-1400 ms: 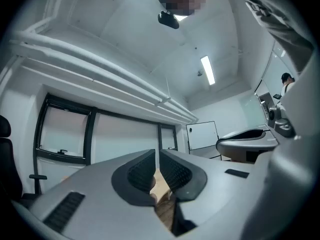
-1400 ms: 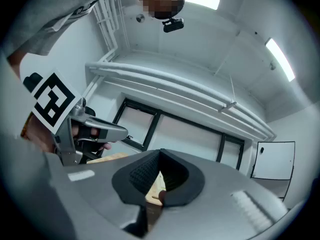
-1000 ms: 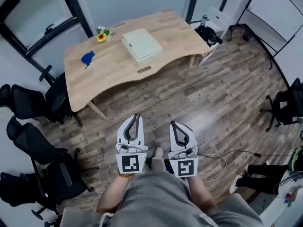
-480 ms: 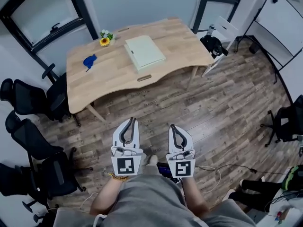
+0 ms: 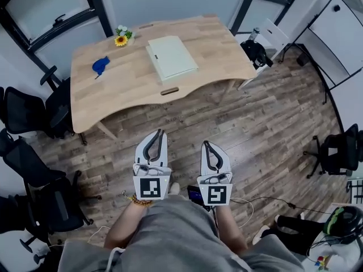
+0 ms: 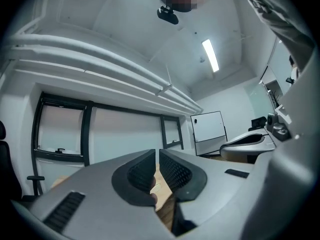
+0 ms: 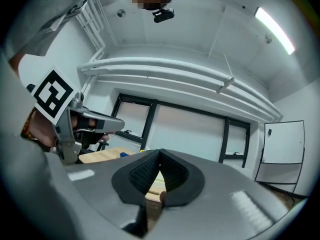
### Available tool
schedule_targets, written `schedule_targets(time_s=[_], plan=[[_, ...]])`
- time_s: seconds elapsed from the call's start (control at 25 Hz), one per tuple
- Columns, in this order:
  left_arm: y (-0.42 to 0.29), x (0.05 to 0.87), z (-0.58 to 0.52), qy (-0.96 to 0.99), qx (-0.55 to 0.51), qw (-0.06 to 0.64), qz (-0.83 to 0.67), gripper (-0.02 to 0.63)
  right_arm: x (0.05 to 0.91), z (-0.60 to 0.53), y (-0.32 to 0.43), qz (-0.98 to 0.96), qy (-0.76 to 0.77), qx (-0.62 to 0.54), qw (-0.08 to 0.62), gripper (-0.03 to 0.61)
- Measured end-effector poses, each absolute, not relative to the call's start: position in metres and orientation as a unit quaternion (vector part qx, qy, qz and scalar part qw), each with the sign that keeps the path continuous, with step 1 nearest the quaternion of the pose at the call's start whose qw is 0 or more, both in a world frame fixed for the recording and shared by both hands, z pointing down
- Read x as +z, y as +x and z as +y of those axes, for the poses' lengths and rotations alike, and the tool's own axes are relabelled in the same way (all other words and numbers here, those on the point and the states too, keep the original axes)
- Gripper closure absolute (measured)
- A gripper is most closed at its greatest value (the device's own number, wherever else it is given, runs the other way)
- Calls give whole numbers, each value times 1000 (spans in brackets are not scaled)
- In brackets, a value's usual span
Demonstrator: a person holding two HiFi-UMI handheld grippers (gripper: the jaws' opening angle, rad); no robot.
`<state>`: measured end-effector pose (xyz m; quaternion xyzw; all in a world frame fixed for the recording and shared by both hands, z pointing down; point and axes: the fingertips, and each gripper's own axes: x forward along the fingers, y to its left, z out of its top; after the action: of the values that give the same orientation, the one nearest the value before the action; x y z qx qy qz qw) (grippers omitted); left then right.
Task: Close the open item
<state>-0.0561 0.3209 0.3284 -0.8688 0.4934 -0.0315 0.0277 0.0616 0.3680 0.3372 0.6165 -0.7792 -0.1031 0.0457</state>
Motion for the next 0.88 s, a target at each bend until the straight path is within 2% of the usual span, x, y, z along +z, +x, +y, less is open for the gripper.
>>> schedule_targets(time_s=[0.08,0.24,0.72,0.88], plan=[[-56,330,296,-866,-20,21,499,584,345,348,64,-777,617,-94,77,568],[-63,332,243,-856,-7,4,516,586,337,302,63,-778,613,-109,83,568],[-88,339,110,-854,-4,1,521,588,343,167,66,-759,619,-123,160,567],[-88,345,89,-852,-12,3,524,588,350,142,73,-759,624,-112,147,567]])
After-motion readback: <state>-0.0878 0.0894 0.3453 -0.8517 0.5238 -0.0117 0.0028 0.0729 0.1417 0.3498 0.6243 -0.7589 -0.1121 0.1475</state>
